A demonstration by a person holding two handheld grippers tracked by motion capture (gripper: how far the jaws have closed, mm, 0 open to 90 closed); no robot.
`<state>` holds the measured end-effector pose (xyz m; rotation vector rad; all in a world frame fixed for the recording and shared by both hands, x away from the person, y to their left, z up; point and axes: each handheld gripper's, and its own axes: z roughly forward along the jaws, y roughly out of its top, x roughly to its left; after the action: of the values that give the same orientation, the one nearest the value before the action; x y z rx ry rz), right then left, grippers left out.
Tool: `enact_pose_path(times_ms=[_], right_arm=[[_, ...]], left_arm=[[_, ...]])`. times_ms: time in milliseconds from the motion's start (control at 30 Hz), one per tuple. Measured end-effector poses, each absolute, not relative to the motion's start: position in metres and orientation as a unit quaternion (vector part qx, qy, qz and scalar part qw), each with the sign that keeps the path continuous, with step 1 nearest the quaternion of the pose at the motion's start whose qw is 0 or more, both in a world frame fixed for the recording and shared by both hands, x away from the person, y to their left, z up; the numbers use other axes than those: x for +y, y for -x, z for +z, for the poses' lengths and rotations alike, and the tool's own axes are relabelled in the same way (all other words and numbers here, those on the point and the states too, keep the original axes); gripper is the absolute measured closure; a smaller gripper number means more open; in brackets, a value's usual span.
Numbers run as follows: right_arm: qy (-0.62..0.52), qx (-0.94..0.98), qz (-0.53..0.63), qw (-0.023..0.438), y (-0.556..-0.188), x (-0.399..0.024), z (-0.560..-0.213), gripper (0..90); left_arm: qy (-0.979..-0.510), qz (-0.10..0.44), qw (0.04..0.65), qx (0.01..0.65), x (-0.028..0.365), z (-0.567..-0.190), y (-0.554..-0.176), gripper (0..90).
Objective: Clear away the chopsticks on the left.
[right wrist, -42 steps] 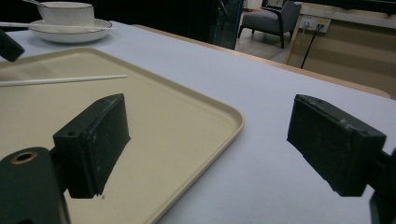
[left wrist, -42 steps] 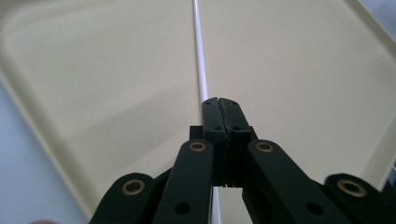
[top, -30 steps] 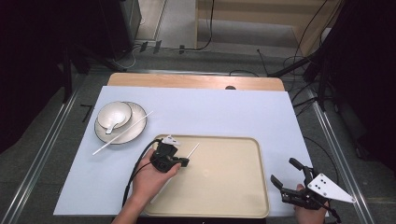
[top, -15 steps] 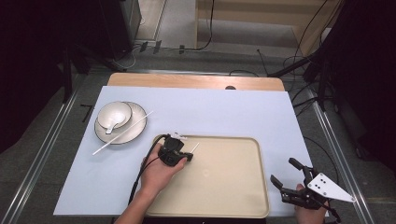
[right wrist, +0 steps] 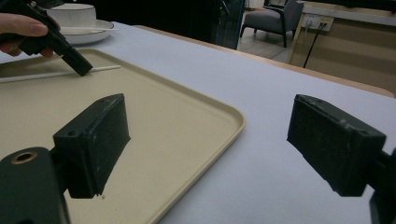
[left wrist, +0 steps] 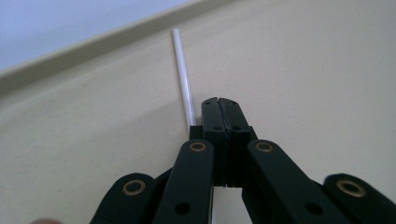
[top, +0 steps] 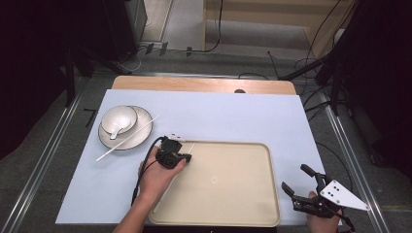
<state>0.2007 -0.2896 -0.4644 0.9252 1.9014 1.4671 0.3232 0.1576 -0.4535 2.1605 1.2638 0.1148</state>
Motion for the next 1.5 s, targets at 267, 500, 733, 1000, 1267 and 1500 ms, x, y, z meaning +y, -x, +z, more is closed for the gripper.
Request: enact_pose_path(times_ms=[267,500,733,1000,1267,1500], right_arm=[[-0.344,0.710,0.546,0.279,-0.201,-0.289,-0.465,13.2],[-0.346,0.709,0.547,0.279,-0.201,-0.290,-0.465,13.2],[-0.344,0.711,0.546,0.280,-0.201,-0.289,-0.465,13.2],[-0.345,0.711,0.545,0.280,-0.201,-0.288,-0.465,13.2],[-0.345,0.711,0.542,0.288,-0.199,-0.289,-0.464,13.2],[-0.344,0.711,0.541,0.290,-0.199,-0.288,-0.464,13.2]], left_arm=[[-0.808,0.053,0.312,0.496,0.173,-0.453,-0.323,90.0],[-0.799,0.064,0.309,0.512,0.194,-0.451,-0.322,90.0],[-0.793,0.068,0.310,0.520,0.205,-0.451,-0.319,90.0],[-0.793,0.069,0.311,0.519,0.212,-0.451,-0.315,90.0],[-0.795,0.061,0.322,0.511,0.218,-0.453,-0.313,90.0],[-0.810,0.062,0.310,0.494,0.217,-0.450,-0.311,90.0]])
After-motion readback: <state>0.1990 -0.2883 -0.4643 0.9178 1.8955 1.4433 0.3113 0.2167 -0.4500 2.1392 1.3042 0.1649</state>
